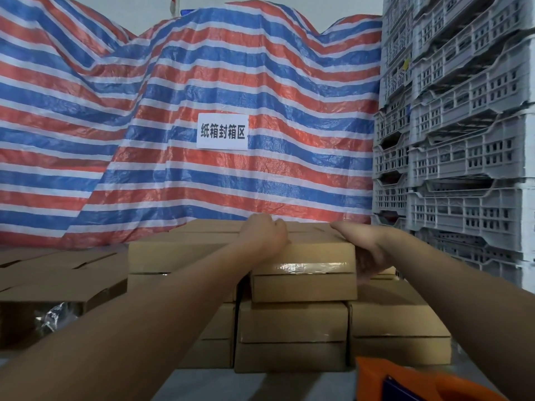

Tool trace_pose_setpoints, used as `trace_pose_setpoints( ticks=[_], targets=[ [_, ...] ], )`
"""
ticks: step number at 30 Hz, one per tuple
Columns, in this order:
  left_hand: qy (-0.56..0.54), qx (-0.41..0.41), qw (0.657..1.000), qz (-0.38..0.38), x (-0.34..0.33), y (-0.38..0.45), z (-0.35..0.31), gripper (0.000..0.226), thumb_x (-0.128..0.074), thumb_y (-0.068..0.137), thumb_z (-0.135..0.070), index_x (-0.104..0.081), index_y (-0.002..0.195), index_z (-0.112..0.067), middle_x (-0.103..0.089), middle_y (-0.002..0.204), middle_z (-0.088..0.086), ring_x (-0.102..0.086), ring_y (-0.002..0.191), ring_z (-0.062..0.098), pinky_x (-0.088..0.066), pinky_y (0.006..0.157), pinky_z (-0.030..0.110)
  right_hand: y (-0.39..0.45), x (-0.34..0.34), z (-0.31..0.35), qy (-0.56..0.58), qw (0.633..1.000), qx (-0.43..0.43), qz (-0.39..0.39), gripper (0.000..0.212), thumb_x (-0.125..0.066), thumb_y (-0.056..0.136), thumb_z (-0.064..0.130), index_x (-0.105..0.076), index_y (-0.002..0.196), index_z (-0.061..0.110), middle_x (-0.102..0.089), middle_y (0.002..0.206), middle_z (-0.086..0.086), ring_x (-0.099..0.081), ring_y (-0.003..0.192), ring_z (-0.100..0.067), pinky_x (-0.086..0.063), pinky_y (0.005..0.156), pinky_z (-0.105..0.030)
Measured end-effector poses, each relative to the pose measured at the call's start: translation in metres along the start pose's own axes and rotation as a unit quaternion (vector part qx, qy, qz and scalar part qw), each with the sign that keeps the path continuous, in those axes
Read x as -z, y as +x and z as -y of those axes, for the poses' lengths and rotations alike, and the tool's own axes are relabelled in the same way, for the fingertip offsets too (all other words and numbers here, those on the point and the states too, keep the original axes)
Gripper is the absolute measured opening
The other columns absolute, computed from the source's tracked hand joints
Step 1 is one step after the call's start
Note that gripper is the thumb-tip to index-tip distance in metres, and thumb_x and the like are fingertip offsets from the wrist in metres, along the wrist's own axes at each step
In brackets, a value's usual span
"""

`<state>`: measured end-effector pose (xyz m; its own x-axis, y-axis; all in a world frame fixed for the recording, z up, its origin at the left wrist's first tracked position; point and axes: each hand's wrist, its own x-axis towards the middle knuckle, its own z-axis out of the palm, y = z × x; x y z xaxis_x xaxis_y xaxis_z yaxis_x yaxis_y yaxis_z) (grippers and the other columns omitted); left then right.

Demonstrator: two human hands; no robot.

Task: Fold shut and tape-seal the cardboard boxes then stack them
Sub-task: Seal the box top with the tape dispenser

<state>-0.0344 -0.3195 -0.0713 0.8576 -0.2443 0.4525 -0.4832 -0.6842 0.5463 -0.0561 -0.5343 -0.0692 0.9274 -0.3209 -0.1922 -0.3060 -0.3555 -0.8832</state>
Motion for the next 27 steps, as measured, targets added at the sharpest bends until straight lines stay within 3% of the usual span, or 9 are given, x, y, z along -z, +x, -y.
trace_pose_setpoints(
  ticks=[3,6,11,14,16,21,23,25,27],
  targets=[
    [0.185,-0.118,0.974,0.055,-0.001,-0.010,0.004,0.056,-0.026,0.101,-0.055,-0.059,0.125,-0.017,-0.063,0.117,0.007,-0.056,0.102,0.020,-0.046,0.087,0.035,-0.010,-0.006,-0.004,-0.003,0.999,0.044,0.013,0.059,-0.046,0.092,0.067,-0.066,0.099,0.012,-0.068,0.082,-0.013,-0.069,0.077,-0.031,-0.060,0.069,-0.046],
    [0.294,-0.146,0.941,0.082,0.004,-0.016,0.010,0.081,-0.022,0.086,-0.082,-0.055,0.129,-0.022,-0.063,0.115,0.001,-0.054,0.096,0.017,-0.042,0.079,0.033,-0.015,-0.014,-0.014,0.013,0.996,0.090,0.024,0.055,-0.045,0.093,0.067,-0.068,0.101,0.017,-0.066,0.081,-0.007,-0.065,0.076,-0.024,-0.059,0.069,-0.037],
    [0.316,-0.157,0.932,0.079,0.013,-0.019,0.025,0.065,-0.034,0.091,-0.073,-0.049,0.131,-0.023,-0.061,0.120,0.001,-0.054,0.096,0.018,-0.048,0.086,0.036,-0.019,-0.037,-0.021,-0.021,0.991,0.128,-0.033,0.055,-0.040,0.095,0.063,-0.065,0.111,0.017,-0.064,0.081,-0.005,-0.059,0.067,-0.019,-0.046,0.057,-0.023],
    [0.298,-0.136,0.941,0.085,0.010,-0.018,0.031,0.064,-0.033,0.092,-0.071,-0.047,0.131,-0.023,-0.058,0.124,0.003,-0.056,0.104,0.022,-0.050,0.093,0.041,-0.018,-0.043,-0.020,-0.082,0.983,0.140,-0.083,0.064,-0.035,0.092,0.067,-0.063,0.112,0.013,-0.051,0.074,-0.007,-0.045,0.052,-0.018,-0.033,0.051,-0.023],
    [0.294,-0.132,0.943,0.078,0.008,-0.016,0.032,0.066,-0.033,0.092,-0.072,-0.046,0.134,-0.023,-0.056,0.127,0.003,-0.056,0.107,0.023,-0.050,0.094,0.042,-0.017,-0.044,-0.019,-0.087,0.982,0.139,-0.091,0.067,-0.035,0.090,0.068,-0.064,0.111,0.012,-0.053,0.071,-0.007,-0.048,0.052,-0.019,-0.035,0.051,-0.023],
    [0.324,-0.153,0.933,0.028,0.006,-0.024,0.033,0.068,-0.029,0.094,-0.069,-0.041,0.141,-0.021,-0.047,0.143,0.006,-0.045,0.128,0.027,-0.034,0.108,0.046,-0.020,-0.051,-0.021,-0.077,0.981,0.134,-0.120,0.084,-0.026,0.091,0.077,-0.059,0.126,0.008,-0.057,0.082,-0.006,-0.054,0.070,-0.021,-0.039,0.059,-0.027],
    [0.299,-0.158,0.941,0.002,0.010,-0.033,0.040,0.067,-0.027,0.097,-0.065,-0.036,0.145,-0.019,-0.041,0.150,0.007,-0.038,0.136,0.026,-0.027,0.115,0.047,-0.025,-0.053,-0.024,-0.081,0.971,0.159,-0.161,0.091,-0.020,0.091,0.079,-0.050,0.139,0.007,-0.061,0.108,-0.011,-0.058,0.096,-0.028,-0.044,0.072,-0.032],
    [0.250,-0.154,0.955,-0.037,0.022,-0.042,0.049,0.062,-0.026,0.101,-0.057,-0.032,0.149,-0.018,-0.039,0.152,0.006,-0.036,0.139,0.024,-0.026,0.116,0.044,-0.033,-0.053,-0.027,-0.112,0.953,0.187,-0.211,0.088,-0.018,0.095,0.074,-0.043,0.147,0.007,-0.053,0.141,-0.015,-0.050,0.126,-0.032,-0.040,0.097,-0.040],
    [0.211,-0.151,0.962,-0.087,0.039,-0.052,0.059,0.053,-0.029,0.103,-0.049,-0.037,0.146,-0.018,-0.044,0.146,0.005,-0.042,0.132,0.021,-0.033,0.109,0.038,-0.045,-0.053,-0.028,-0.139,0.939,0.199,-0.242,0.080,-0.021,0.099,0.067,-0.046,0.144,0.006,-0.050,0.145,-0.016,-0.048,0.130,-0.033,-0.038,0.103,-0.041]
  ],
)
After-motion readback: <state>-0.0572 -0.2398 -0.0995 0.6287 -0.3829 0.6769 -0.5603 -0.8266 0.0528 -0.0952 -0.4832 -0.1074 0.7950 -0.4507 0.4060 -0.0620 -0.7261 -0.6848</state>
